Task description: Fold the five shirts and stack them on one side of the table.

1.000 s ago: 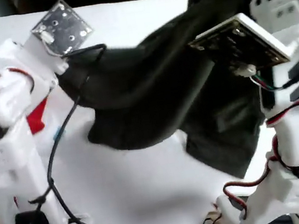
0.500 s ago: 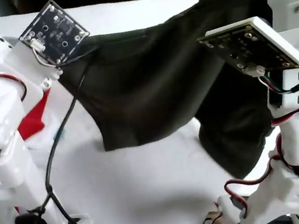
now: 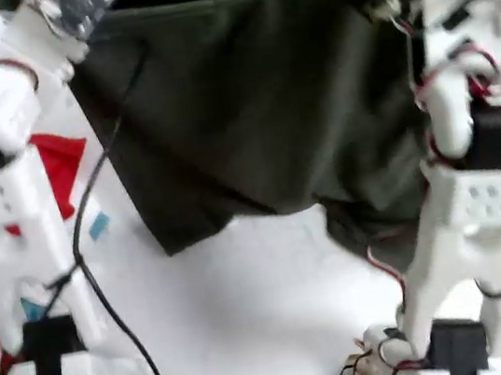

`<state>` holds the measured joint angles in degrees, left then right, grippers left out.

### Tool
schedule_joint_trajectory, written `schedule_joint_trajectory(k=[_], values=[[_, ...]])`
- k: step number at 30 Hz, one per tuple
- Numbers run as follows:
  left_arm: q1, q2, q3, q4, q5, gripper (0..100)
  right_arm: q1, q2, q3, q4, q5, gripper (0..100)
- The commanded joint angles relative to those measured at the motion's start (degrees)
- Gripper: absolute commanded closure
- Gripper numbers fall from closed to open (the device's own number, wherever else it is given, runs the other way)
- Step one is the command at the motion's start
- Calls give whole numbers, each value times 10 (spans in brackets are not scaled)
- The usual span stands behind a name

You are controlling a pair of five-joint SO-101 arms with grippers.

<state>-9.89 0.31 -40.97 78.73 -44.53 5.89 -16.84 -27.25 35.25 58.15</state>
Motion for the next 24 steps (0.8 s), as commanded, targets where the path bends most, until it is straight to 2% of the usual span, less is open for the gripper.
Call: schedule_joint_trajectory(k=[1, 5, 15, 19, 24], values=[[-7, 6, -48, -26, 9, 980, -3, 2, -8, -42, -26, 980], [3, 5, -133, 33, 9, 980, 0, -29, -29, -44, -55, 980], [59, 5, -420, 227, 9, 980, 0, -172, -34, -36, -57, 980], [56, 3, -487, 236, 39, 980, 0, -225, -38, 3, -55, 980], [60, -43, -501, 236, 52, 980, 1, -285, -34, 37, -55, 980]])
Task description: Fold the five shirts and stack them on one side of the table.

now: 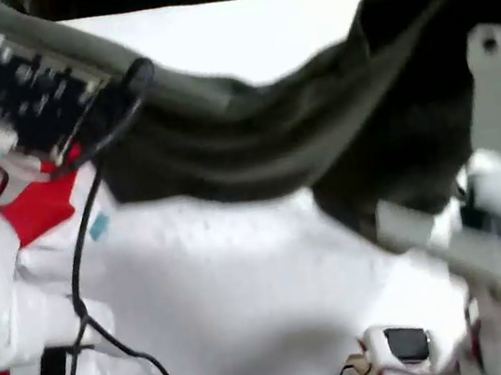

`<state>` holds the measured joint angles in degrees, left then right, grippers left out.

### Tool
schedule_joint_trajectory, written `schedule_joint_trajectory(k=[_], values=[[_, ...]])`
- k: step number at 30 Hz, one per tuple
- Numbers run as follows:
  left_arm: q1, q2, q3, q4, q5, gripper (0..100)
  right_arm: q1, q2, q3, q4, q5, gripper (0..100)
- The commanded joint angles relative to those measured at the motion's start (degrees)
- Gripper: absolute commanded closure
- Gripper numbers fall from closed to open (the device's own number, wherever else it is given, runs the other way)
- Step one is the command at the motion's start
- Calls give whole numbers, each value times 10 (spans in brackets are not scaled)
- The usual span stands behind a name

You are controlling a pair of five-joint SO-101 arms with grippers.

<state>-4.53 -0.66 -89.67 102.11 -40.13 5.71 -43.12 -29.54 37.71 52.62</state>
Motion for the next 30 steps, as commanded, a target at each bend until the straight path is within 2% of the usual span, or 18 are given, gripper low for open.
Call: schedule_joint_trajectory(k=[1, 5, 8, 13, 19, 24, 28, 30], values=[[7, -42, -13, 3, 8, 980, 3, -30, -11, 18, 2, 980], [7, -64, -4, 4, 8, 980, 3, -46, -11, 48, 25, 979], [6, -85, 58, 4, 8, 980, 2, -46, -10, 86, 29, 979], [7, -140, 251, 4, 7, 980, 0, -51, 61, 131, 27, 979], [7, -197, 549, -11, 3, 980, -1, -51, 196, 129, 25, 979], [3, -201, 757, -141, 3, 980, -22, -43, 324, 99, 29, 979], [6, -199, 894, -315, -3, 980, -30, -27, 427, -7, 29, 979], [6, -198, 959, -412, -38, 980, -31, -1, 469, -87, 29, 979]])
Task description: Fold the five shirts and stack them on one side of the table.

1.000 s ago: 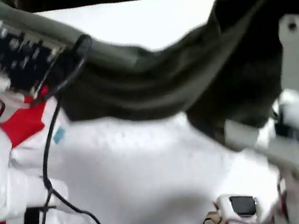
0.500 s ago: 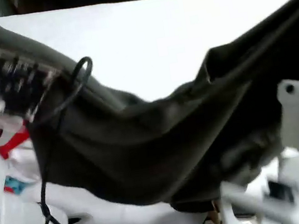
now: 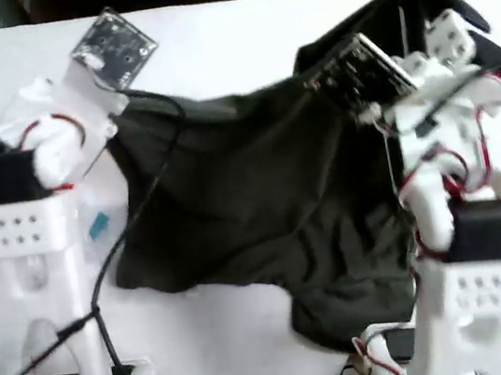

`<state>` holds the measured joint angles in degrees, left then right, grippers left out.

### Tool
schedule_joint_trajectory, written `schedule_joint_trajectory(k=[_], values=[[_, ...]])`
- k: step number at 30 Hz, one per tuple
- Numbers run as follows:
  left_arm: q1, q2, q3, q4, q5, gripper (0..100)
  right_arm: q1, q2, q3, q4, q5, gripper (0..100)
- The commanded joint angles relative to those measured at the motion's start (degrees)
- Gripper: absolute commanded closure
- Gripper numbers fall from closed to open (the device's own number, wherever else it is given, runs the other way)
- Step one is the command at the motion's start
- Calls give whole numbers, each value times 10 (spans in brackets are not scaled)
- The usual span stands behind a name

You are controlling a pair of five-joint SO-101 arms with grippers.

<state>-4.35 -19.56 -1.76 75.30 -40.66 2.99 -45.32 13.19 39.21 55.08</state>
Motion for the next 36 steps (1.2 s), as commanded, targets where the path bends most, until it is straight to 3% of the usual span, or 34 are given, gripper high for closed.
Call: schedule_joint_trajectory(k=[1, 4, 7, 17, 31, 36], values=[[4, -9, 109, -191, -54, 980, -8, 38, 58, -139, 5, 979], [2, 18, 171, -321, -90, 980, -10, 109, 69, -227, 5, 979], [0, 87, 166, -390, -96, 980, -13, 183, 53, -298, 5, 979], [-15, 354, -125, -394, -96, 980, -14, 388, -103, -356, 0, 979], [-51, 573, -507, -183, -97, 980, -11, 493, -202, -351, 0, 979], [-30, 601, -567, -40, -97, 980, -20, 474, -199, -256, 0, 979]])
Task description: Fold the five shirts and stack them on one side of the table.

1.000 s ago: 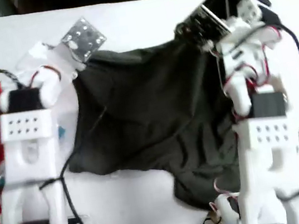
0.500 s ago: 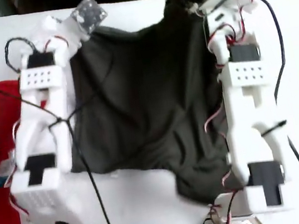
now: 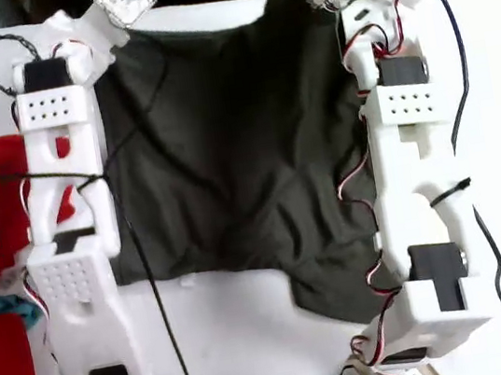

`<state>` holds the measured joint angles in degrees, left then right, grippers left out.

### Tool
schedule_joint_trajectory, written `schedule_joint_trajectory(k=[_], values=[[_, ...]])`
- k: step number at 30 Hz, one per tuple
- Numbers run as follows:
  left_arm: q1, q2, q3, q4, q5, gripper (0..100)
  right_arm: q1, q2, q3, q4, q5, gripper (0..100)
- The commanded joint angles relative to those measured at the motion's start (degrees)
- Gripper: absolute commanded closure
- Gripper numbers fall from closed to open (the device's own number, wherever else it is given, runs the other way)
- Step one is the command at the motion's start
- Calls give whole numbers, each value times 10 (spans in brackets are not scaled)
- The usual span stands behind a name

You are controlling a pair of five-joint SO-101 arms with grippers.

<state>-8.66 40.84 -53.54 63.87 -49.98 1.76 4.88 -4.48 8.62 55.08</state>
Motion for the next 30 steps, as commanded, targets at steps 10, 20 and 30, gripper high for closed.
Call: schedule_joint_trajectory(k=[10, 20, 30], values=[[29, 2, -73, 349, -4, 980, -6, -129, 32, 392, 0, 979], [21, -11, 76, 387, 1, 980, -9, -217, 149, 550, 0, 980], [18, -168, 341, 384, 27, 980, 5, -269, 243, 655, -1, 980]])
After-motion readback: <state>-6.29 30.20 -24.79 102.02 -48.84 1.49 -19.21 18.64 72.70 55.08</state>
